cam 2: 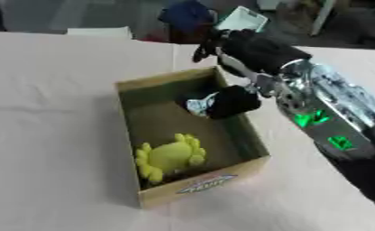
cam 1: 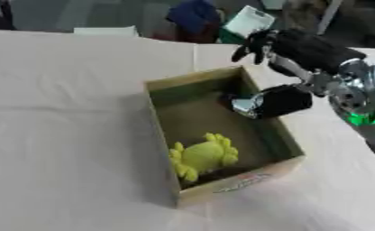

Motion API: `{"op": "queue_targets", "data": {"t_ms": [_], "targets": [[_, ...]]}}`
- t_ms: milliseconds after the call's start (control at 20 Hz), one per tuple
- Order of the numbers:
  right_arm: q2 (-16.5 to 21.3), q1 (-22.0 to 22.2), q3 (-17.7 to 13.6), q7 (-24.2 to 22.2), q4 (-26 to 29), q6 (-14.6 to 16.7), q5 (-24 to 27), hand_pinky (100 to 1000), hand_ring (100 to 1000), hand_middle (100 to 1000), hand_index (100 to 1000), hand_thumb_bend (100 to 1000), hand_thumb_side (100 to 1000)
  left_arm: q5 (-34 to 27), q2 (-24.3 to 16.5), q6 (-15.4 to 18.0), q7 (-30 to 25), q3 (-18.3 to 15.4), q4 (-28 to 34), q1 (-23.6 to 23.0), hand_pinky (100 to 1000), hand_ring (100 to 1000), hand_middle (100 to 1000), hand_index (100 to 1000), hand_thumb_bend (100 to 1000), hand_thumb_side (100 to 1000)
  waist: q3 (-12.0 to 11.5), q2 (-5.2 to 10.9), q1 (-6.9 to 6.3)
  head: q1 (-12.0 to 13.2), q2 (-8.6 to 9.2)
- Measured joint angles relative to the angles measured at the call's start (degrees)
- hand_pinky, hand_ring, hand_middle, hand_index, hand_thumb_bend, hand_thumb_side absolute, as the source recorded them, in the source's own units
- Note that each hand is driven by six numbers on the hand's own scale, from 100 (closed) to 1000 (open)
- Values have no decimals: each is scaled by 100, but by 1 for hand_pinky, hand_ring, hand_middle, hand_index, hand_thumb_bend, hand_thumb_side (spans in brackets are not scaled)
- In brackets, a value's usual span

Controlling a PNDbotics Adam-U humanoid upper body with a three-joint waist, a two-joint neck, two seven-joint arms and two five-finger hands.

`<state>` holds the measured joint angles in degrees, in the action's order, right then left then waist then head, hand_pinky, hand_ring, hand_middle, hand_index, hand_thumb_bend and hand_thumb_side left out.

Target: Pick up objects on the table and place them in the box.

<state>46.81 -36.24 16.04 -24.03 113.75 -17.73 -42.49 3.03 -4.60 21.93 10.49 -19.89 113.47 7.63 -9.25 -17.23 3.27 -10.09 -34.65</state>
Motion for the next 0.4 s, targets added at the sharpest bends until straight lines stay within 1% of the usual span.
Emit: {"op": "queue_targets", "data": {"t_ms": [50,100,150,200,250,300,350,400], "targets": [[14,66,-94,163,0,21,30,713,663,755,795,328,900,2,0,4,4,0,0,0,388,446,538,644,100,486,7,-9,-2,6,0],[40,142,-188,336,0,39,65,712,657,751,793,352,887,4,1,7,8,-1,0,0,388,446,538,644,100,485,13,-15,-4,13,0],[62,219,-278,512,0,57,98,710,644,746,793,315,899,6,1,10,12,-1,0,0,388,446,538,644,100,485,22,-15,-8,20,0],[89,305,-369,704,0,71,146,710,641,745,794,307,901,7,1,15,17,-1,0,0,388,446,538,644,100,485,34,-18,-12,31,0],[106,392,-455,906,0,81,216,704,618,736,803,261,920,8,1,17,22,-2,0,0,388,446,538,644,100,487,48,-26,-16,39,0],[112,491,-543,1131,0,82,309,703,612,734,805,253,923,10,2,16,26,-2,0,2,388,446,538,644,100,488,61,-37,-22,44,1],[114,598,-625,1375,0,76,435,697,591,721,808,210,909,11,3,13,31,-3,0,2,388,446,539,644,100,488,73,-45,-27,51,1],[114,708,-707,1633,0,68,593,695,582,715,809,189,896,14,3,11,34,-3,0,4,388,446,539,644,100,489,83,-50,-32,61,1]]}}
